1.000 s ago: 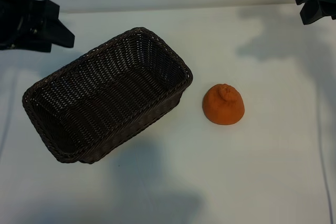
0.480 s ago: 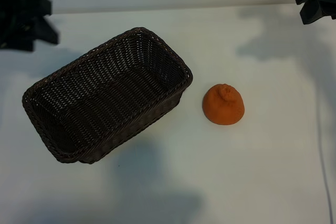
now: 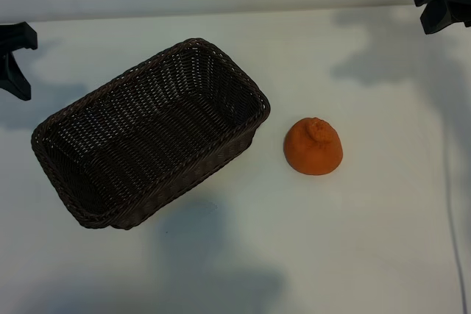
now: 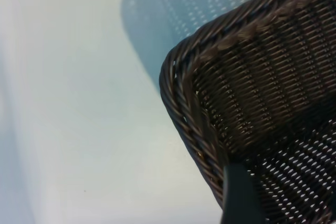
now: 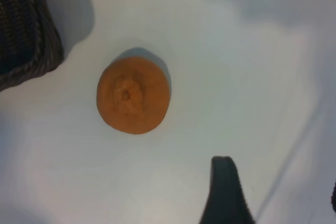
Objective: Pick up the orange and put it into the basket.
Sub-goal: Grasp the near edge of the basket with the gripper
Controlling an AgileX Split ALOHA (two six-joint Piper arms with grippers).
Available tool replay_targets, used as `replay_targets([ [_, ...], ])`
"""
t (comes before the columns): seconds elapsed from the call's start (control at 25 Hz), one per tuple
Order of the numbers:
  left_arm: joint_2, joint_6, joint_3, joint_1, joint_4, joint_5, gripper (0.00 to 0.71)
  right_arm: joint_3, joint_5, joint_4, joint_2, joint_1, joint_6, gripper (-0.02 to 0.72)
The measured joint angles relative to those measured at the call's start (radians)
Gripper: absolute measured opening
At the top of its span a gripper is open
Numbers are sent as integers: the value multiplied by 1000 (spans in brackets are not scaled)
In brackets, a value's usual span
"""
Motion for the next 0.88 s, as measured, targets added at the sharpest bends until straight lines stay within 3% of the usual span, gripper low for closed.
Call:
replay_targets([
  [0.36,0,-73,106,0,0,-104,448,0,0,0,0,0,0,468],
  [0.72,0,-154,276,0,0,-324,448,0,0,0,0,0,0,468],
  [0.88,7,-165,305,0,0,-359,447,0,0,0,0,0,0,468],
])
